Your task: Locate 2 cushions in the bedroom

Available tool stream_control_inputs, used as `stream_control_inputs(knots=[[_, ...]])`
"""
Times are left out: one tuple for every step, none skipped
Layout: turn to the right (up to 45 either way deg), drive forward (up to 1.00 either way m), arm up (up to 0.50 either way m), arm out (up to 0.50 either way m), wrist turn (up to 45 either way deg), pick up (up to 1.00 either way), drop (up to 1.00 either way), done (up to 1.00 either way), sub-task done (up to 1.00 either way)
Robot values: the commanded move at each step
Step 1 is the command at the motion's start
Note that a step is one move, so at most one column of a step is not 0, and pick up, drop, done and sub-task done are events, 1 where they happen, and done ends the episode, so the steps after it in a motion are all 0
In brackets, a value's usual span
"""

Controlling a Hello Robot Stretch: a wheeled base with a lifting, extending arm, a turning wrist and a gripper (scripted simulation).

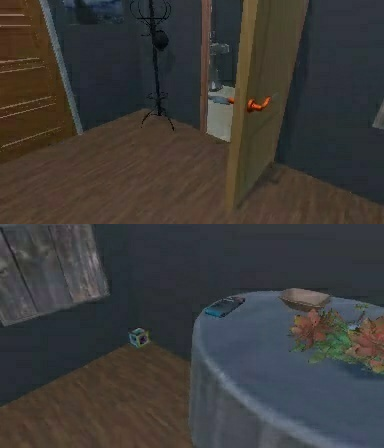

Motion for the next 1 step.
stream_control_inputs(knots=[[0.0,1.0,0.0,0.0,0.0,0.0,0.0,0.0,0.0]])
